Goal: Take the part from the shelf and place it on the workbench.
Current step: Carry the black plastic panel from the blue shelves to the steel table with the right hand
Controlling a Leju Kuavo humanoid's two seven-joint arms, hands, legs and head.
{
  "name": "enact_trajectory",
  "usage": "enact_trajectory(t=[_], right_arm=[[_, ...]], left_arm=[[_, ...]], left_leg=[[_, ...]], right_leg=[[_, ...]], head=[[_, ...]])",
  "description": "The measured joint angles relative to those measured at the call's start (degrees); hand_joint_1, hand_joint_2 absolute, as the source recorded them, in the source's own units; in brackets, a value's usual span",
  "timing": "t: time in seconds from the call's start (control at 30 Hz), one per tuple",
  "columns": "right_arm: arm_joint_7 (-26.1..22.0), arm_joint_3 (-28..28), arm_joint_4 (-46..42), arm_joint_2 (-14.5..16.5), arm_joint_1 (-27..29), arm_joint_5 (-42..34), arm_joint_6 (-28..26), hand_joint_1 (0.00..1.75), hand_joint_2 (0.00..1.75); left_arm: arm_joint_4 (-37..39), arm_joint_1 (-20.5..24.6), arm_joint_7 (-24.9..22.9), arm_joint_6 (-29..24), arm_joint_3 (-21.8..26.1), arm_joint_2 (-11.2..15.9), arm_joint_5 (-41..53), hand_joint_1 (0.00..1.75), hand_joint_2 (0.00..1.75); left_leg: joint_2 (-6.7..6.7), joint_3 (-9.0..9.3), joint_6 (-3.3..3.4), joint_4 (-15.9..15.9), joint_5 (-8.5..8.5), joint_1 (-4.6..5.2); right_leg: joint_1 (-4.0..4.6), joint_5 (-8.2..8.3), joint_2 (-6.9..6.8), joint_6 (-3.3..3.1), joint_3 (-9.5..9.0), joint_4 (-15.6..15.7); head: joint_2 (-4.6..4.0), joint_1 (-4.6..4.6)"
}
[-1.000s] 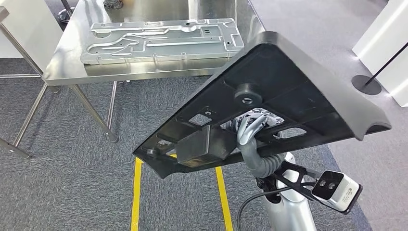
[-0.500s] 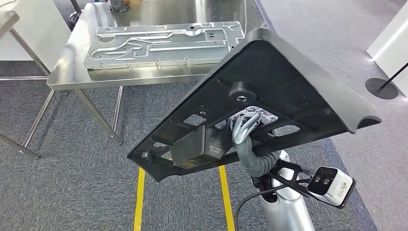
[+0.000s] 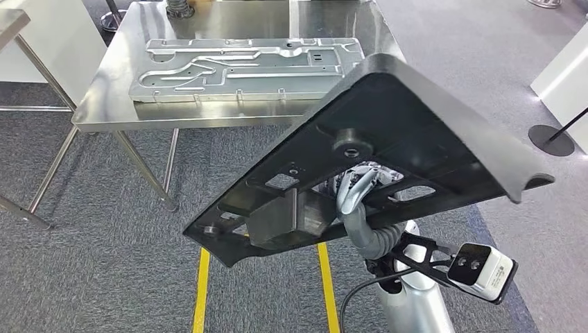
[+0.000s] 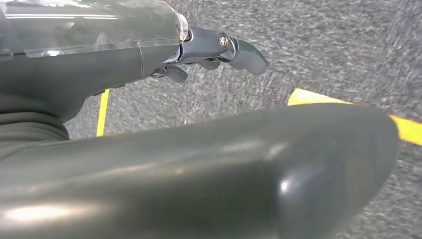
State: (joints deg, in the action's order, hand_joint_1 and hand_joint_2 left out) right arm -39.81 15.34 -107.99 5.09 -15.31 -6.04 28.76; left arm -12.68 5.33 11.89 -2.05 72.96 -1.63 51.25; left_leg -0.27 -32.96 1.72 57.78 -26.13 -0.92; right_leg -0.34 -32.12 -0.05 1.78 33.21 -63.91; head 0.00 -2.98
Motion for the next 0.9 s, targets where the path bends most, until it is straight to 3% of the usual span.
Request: enact_trajectory(t=[0.07,0.1,0.13,0.2,0.27,0.37,0.47,0.57,0.6,0.63,0.67,0.73,0.77,0.8,0.9], right_arm=[[0.0,-0.4,-0.1,0.0,0.2,-0.2,0.1,1.71,1.75],[0.0,-0.6,-0.1,0.0,0.3,-0.2,0.2,1.71,1.75],[0.0,-0.8,-0.1,0.0,0.4,-0.3,0.3,1.71,1.75],[0.0,-1.2,-0.2,0.0,0.4,-0.4,0.6,1.71,1.75],[0.0,-1.5,-0.5,0.0,0.4,-0.5,0.9,1.71,1.75],[0.0,-2.1,-0.7,0.0,0.4,-0.6,1.1,1.71,1.75],[0.0,-2.4,-0.9,0.1,0.4,-0.7,1.2,1.71,1.75],[0.0,-2.5,-1.0,0.3,0.5,-0.9,1.2,1.71,1.75],[0.0,-2.6,-1.0,0.3,0.7,-1.0,1.2,1.71,1.75],[0.0,-2.7,-1.0,0.3,0.8,-1.0,1.2,1.71,1.75],[0.0,-2.8,-1.0,0.3,1.0,-1.1,1.3,1.71,1.75],[0.0,-3.0,-1.0,0.3,1.2,-1.2,1.7,1.71,1.75],[0.0,-3.2,-1.1,0.3,1.3,-1.3,2.0,1.71,1.75],[0.0,-3.4,-1.1,0.3,1.4,-1.4,2.2,1.71,1.75],[0.0,-3.9,-1.3,0.4,1.6,-1.4,2.8,1.71,1.75]], left_arm=[[0.0,0.0,0.0,0.0,0.0,0.0,0.1,0.0,0.0],[0.0,0.0,0.0,0.0,0.0,0.0,0.1,0.0,0.0],[0.0,0.0,0.0,0.0,0.0,0.0,0.2,0.0,0.0],[0.0,0.0,0.0,0.0,0.0,0.0,0.3,0.0,0.0],[0.0,0.0,0.0,0.0,0.0,-0.1,0.3,0.0,0.0],[0.0,0.1,-0.1,-0.1,0.0,-0.1,0.4,0.0,0.0],[0.0,0.1,-0.2,-0.2,0.0,0.0,0.5,0.0,0.0],[0.0,0.0,-0.2,-0.2,0.0,0.1,0.6,0.0,0.0],[0.0,-0.1,-0.2,-0.2,0.0,0.1,0.6,0.0,0.0],[0.0,-0.1,-0.2,-0.2,0.0,0.1,0.6,0.0,0.0],[0.0,-0.2,-0.2,-0.2,0.0,0.1,0.6,0.0,0.0],[0.0,-0.2,-0.2,-0.2,0.0,0.2,0.6,0.0,0.0],[0.0,-0.2,-0.1,-0.2,0.0,0.2,0.7,0.0,0.0],[0.0,-0.2,-0.2,-0.2,0.0,0.2,0.7,0.0,0.0],[0.0,-0.3,-0.2,-0.3,0.0,0.2,0.8,0.0,0.0]], left_leg=[[-0.03,0.29,0.32,0.0,-0.38,0.11],[-0.09,0.53,0.37,0.0,-0.6,0.18],[-0.17,0.88,0.36,0.0,-0.87,0.25],[-0.39,1.87,0.22,0.0,-1.52,0.39],[-0.56,2.5,-0.13,0.0,-2.14,0.54],[-0.57,2.62,-1.03,-0.3,-2.59,0.5],[-0.24,2.05,-1.96,1.9,-4.05,0.46],[-0.1,-3.85,-2.82,12.8,-8.33,0.24],[-0.09,-5.84,-3.03,15.7,-8.8,0.18],[-0.09,-6.86,-3.16,16.5,-8.03,0.14],[-0.07,-6.67,-3.22,14.9,-5.98,0.1],[0.04,-3.83,-3.06,7.2,-0.82,0.05],[0.09,-2.38,-2.84,3.7,0.72,0.11],[0.12,-1.57,-2.53,1.7,1.29,0.19],[0.02,-1.27,-1.42,0.6,0.8,0.27]], right_leg=[[-0.06,-2.59,0.0,0.23,4.83,-8.0],[-0.07,-2.54,0.0,0.22,6.53,-10.1],[-0.05,-1.25,0.0,0.09,7.12,-10.0],[0.09,3.94,0.02,-0.55,5.1,-3.5],[0.49,7.17,0.07,-1.35,2.33,3.4],[0.88,6.96,0.14,-1.98,1.37,6.1],[0.33,6.86,0.03,-2.65,0.15,7.2],[0.22,6.27,-0.15,-3.17,-0.93,7.6],[0.22,6.0,-0.14,-3.19,-1.19,7.6],[0.21,5.7,-0.11,-3.16,-1.53,7.5],[0.18,5.33,-0.06,-3.08,-1.97,7.5],[0.18,4.42,0.0,-2.76,-2.95,7.3],[0.29,4.01,0.03,-2.52,-3.21,7.1],[0.4,3.74,0.05,-2.27,-3.27,6.9],[0.54,3.29,0.06,-1.43,-3.14,6.8]], head=[[0.0,0.0],[0.0,-0.01],[0.0,0.0],[0.0,0.0],[0.0,0.01],[0.0,0.02],[0.0,0.02],[0.0,0.02],[0.0,0.01],[0.0,0.01],[0.0,0.01],[0.0,0.01],[0.0,0.02],[0.0,0.02],[0.0,0.02]])
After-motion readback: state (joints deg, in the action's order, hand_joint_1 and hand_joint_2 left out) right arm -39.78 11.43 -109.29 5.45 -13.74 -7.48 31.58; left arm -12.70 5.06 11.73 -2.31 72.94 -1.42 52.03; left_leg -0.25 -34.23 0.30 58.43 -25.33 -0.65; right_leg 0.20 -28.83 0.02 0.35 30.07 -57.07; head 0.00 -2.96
